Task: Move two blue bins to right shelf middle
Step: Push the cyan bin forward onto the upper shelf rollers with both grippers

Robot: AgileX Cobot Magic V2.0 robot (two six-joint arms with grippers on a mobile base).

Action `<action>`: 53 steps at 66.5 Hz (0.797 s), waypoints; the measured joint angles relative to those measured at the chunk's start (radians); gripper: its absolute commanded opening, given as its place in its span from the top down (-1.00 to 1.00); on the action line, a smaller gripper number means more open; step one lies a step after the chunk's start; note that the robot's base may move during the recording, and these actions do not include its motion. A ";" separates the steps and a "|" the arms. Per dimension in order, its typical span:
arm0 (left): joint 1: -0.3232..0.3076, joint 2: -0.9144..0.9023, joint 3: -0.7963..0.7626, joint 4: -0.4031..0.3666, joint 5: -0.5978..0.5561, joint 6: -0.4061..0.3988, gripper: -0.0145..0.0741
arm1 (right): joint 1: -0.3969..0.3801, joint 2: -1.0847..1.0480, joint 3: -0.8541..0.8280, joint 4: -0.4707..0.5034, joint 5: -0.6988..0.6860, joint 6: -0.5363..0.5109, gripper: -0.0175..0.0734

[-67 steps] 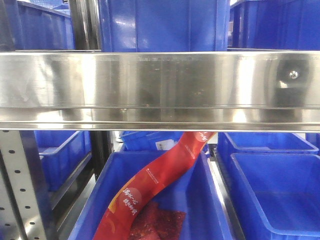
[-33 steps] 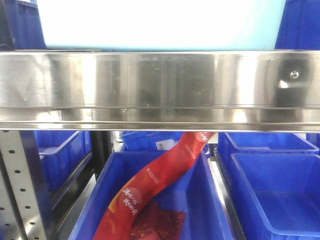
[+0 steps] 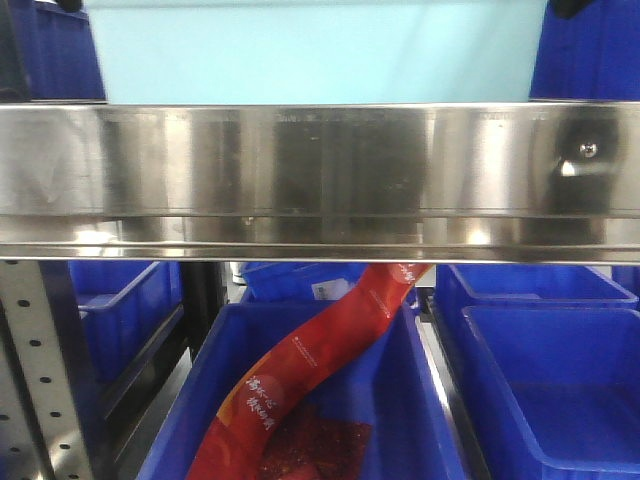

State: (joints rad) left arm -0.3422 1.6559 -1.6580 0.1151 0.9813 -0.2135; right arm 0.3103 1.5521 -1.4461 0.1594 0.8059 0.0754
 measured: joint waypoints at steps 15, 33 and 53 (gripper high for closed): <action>0.000 -0.034 -0.006 0.004 0.021 0.000 -0.67 | 0.000 -0.069 -0.002 0.000 -0.007 0.000 -0.61; 0.000 -0.207 0.009 0.004 0.079 0.006 0.21 | 0.000 -0.242 0.001 -0.008 0.011 -0.002 0.15; 0.000 -0.521 0.343 0.004 -0.061 0.018 0.92 | 0.000 -0.454 0.208 -0.130 -0.005 -0.002 0.97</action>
State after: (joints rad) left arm -0.3422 1.1351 -1.3154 0.1189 0.9206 -0.1953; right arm 0.3103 1.0984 -1.2378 0.0292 0.8006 0.0738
